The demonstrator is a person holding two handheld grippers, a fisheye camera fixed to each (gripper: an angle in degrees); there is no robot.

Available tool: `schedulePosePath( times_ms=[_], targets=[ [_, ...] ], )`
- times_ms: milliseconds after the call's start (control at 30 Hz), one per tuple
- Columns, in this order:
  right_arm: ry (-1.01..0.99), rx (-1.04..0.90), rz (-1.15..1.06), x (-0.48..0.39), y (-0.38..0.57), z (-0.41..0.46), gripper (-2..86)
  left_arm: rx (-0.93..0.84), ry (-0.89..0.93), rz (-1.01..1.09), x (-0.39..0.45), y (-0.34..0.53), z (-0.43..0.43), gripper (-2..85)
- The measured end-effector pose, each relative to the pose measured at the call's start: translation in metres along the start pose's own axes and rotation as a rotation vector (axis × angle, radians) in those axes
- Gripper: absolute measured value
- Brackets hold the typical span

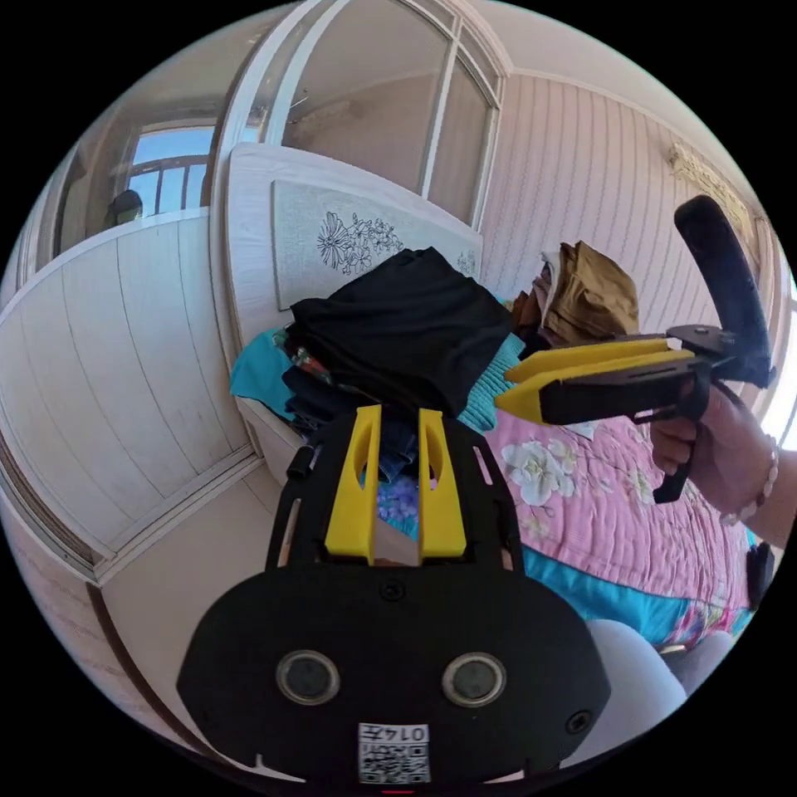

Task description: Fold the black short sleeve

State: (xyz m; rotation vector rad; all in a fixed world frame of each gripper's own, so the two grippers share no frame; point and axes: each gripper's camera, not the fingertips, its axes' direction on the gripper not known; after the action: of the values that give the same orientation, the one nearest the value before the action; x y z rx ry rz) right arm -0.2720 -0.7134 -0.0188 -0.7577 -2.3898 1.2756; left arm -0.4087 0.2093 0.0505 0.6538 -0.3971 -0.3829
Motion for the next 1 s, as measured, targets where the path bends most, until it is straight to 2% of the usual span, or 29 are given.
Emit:
schedulePosePath(
  times_ms=[100,200,300,400,500,600,833,1000],
  targets=[
    [0.078,-0.042,0.018,0.008,-0.013,0.030,13.3,-0.039,0.063,-0.083,-0.020,-0.009,0.019,7.4],
    [0.036,-0.089,0.085,0.023,-0.016,0.057,12.1,-0.071,0.074,-0.102,-0.028,-0.017,0.025,5.9],
    [-0.014,-0.059,0.170,0.038,-0.012,0.053,5.7,-0.076,0.155,-0.115,-0.036,-0.027,0.022,3.8],
    [-0.020,-0.007,0.126,0.038,-0.003,0.025,1.7,-0.079,0.291,-0.152,-0.046,-0.034,0.022,0.2],
    [0.037,0.017,0.054,0.033,0.009,-0.012,0.7,-0.093,0.371,-0.132,-0.039,-0.044,0.018,-0.7],
    [0.048,0.089,0.060,0.033,0.026,-0.063,0.3,0.019,0.409,-0.059,-0.019,-0.057,-0.023,-0.9],
    [-0.069,0.466,0.240,0.025,0.138,-0.218,0.1,0.246,0.623,0.143,0.048,-0.086,-0.136,-1.0],
    [-0.045,0.560,0.311,0.006,0.233,-0.298,0.1,0.200,0.652,0.227,0.113,-0.089,-0.152,-1.0]
  ],
)
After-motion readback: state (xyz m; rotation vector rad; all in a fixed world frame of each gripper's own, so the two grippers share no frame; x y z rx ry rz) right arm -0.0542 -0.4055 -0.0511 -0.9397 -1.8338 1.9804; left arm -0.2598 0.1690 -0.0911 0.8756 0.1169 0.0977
